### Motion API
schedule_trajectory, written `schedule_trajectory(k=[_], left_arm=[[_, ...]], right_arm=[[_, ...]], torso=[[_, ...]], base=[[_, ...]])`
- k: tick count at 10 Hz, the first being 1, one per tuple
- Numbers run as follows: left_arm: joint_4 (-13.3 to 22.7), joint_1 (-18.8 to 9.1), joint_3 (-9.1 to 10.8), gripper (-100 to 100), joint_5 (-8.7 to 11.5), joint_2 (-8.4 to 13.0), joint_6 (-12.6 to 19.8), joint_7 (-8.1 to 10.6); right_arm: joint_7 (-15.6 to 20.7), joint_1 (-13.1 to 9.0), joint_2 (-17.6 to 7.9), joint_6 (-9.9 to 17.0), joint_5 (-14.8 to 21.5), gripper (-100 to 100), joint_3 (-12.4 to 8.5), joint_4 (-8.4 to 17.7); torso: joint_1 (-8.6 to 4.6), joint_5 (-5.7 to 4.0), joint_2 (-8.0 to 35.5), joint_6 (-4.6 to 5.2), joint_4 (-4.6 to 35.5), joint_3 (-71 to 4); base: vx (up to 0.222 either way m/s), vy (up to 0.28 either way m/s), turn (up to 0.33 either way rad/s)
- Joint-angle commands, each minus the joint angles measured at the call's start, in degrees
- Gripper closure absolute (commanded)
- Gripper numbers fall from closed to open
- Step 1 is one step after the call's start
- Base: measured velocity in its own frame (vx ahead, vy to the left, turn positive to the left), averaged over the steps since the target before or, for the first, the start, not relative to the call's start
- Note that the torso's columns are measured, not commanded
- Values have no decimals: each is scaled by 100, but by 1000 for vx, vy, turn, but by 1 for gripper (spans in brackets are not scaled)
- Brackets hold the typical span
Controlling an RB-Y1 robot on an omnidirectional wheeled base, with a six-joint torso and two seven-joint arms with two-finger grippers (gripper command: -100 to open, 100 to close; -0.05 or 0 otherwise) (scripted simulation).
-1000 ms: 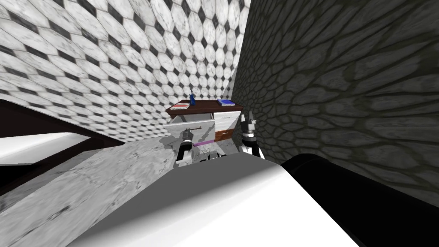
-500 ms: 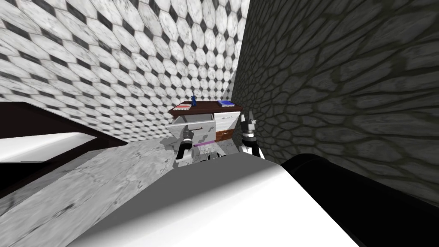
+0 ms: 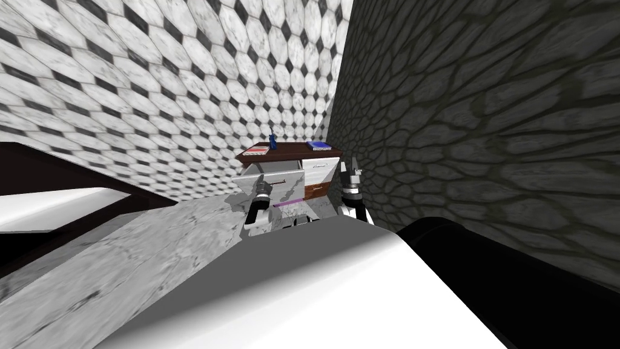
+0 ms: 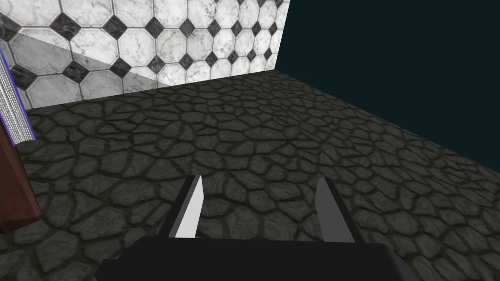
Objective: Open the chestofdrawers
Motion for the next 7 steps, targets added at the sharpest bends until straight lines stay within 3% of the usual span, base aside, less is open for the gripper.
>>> schedule_trajectory(k=[1,2,7], left_arm=[[-145,51,-21,-100,-20,-14,137,7],[-157,60,-26,0,-22,-16,169,7],[-123,82,-27,0,-23,-15,192,5]], right_arm=[[0,0,0,0,0,0,0,0],[0,0,0,0,0,0,0,0],[0,0,0,0,0,0,0,0]], torso=[[-4,-4,15,0,12,9],[-4,0,15,1,2,11],[3,8,-14,5,-18,-7]], base=[[7,2,-3],[0,0,0],[0,0,0]])
